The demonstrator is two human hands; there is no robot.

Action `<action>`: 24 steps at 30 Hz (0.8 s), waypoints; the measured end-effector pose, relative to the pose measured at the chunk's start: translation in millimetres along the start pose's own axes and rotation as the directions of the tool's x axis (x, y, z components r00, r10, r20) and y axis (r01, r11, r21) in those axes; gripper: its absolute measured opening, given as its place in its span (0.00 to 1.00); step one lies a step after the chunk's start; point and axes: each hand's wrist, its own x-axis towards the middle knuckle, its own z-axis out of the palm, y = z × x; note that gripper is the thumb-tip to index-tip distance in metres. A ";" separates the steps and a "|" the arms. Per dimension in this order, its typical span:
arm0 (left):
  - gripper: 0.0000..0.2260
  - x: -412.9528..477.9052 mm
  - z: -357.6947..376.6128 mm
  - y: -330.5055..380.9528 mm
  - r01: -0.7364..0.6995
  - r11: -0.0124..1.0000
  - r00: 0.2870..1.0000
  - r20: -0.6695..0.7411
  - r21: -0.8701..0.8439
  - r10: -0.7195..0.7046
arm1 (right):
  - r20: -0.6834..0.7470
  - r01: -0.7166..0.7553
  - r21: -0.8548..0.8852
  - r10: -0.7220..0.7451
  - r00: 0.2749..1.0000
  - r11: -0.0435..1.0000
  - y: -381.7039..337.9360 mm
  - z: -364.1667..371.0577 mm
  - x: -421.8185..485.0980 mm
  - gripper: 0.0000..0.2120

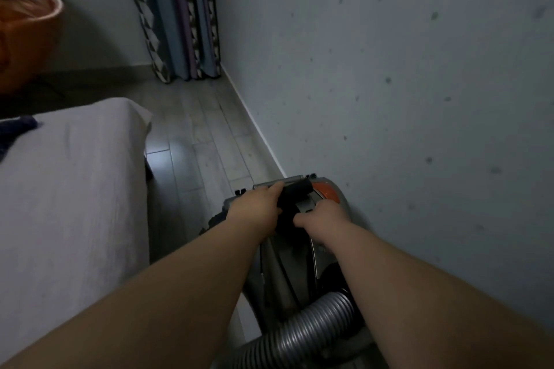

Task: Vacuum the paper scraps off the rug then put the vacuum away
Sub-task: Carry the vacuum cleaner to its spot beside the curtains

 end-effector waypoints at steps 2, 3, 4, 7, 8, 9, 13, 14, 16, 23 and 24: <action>0.25 19.9 -15.9 -11.5 0.005 1.000 1.000 -0.019 0.000 -0.005 | 0.008 0.004 0.038 -0.004 1.000 0.999 -23.9 -2.7 19.6 0.14; 0.25 34.9 -24.0 -19.7 0.010 1.000 1.000 -0.022 -0.003 -0.010 | 0.010 0.011 0.063 -0.011 1.000 0.998 -37.1 -3.5 35.4 0.14; 0.25 50.2 -31.3 -27.4 0.019 1.000 1.000 -0.021 -0.004 -0.019 | 0.012 0.018 0.072 -0.019 1.000 0.997 -49.0 -4.3 50.0 0.13; 0.25 95.4 -51.7 -52.1 0.062 0.998 0.998 -0.028 0.006 -0.062 | 0.036 0.039 0.077 -0.042 0.998 0.996 -84.8 -2.8 103.4 0.13; 0.25 110.0 -57.9 -59.1 0.080 0.997 0.996 -0.033 0.012 -0.080 | 0.047 0.045 0.072 -0.048 0.998 0.996 -97.2 -2.5 120.8 0.14; 0.25 126.0 -64.7 -66.1 0.103 0.995 0.994 -0.028 0.012 -0.102 | 0.063 0.046 0.073 -0.050 0.997 0.996 -110.2 -3.1 139.7 0.15; 0.25 193.7 -94.8 -96.3 0.198 0.980 0.980 -0.016 0.022 -0.197 | 0.112 0.058 0.076 -0.067 0.991 0.995 -162.3 -7.7 210.7 0.15; 0.25 211.0 -102.8 -104.3 0.212 0.977 0.977 -0.025 0.020 -0.211 | 0.123 0.064 0.076 -0.073 0.990 0.995 -176.6 -10.3 227.4 0.15; 0.24 243.7 -117.3 -120.2 0.235 0.972 0.972 -0.033 0.000 -0.235 | 0.139 0.076 0.055 -0.083 0.987 0.996 -206.2 -16.4 260.2 0.14; 0.22 369.4 -163.5 -203.8 0.254 0.966 0.964 -0.070 -0.058 -0.258 | 0.142 0.055 0.084 -0.067 0.988 0.995 -314.4 -22.0 377.3 0.21; 0.22 387.2 -171.0 -216.6 0.246 0.967 0.965 -0.080 -0.062 -0.251 | 0.132 0.051 0.084 -0.062 0.989 0.995 -330.1 -20.8 393.2 0.23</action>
